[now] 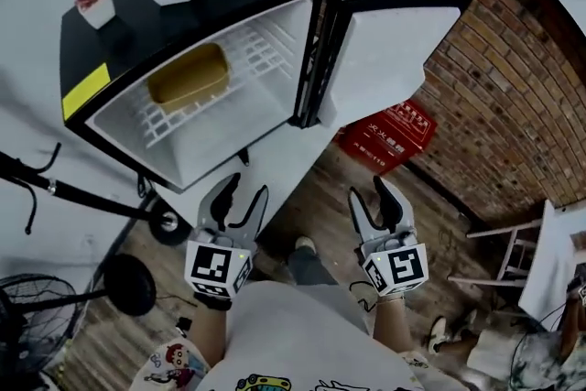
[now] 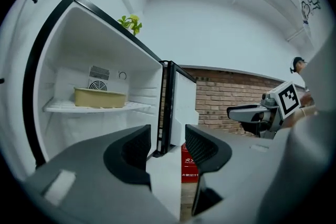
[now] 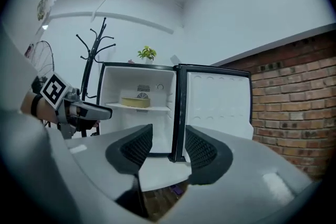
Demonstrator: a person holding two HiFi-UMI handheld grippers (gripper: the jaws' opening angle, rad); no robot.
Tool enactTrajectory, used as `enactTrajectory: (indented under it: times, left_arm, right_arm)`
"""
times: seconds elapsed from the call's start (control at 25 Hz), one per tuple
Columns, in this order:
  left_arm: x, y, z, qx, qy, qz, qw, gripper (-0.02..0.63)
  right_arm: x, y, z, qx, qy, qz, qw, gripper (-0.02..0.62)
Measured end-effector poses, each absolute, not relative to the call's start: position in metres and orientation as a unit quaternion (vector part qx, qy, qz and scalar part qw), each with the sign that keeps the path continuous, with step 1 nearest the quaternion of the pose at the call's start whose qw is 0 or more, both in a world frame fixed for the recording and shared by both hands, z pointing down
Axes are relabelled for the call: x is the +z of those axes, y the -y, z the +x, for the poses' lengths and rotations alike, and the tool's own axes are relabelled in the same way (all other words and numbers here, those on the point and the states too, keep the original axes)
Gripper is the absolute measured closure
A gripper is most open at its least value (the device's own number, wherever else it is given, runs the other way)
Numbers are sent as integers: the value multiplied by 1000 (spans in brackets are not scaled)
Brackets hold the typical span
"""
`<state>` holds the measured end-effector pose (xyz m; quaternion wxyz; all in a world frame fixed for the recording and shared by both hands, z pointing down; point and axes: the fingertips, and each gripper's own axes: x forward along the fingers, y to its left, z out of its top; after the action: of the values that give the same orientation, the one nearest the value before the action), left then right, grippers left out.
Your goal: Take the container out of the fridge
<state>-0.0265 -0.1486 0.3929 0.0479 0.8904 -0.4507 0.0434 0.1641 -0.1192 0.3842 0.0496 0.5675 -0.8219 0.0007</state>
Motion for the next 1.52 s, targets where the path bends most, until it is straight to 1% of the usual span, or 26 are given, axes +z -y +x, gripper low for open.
enactTrajectory:
  times: [0.32, 0.68, 1.12, 1.52]
  left_arm:
    - [384, 171, -15, 31, 561, 826, 49, 408]
    - [381, 157, -44, 25, 660, 750, 43, 408]
    - [373, 119, -98, 13, 720, 693, 36, 408]
    - [367, 112, -104, 14, 730, 682, 31, 408]
  right_arm:
    - [380, 194, 168, -13, 893, 447, 48, 407]
    - [382, 227, 110, -15, 949, 314, 32, 407]
    - [372, 215, 52, -22, 968, 248, 30, 407]
    - [366, 210, 39, -45, 974, 219, 31, 407]
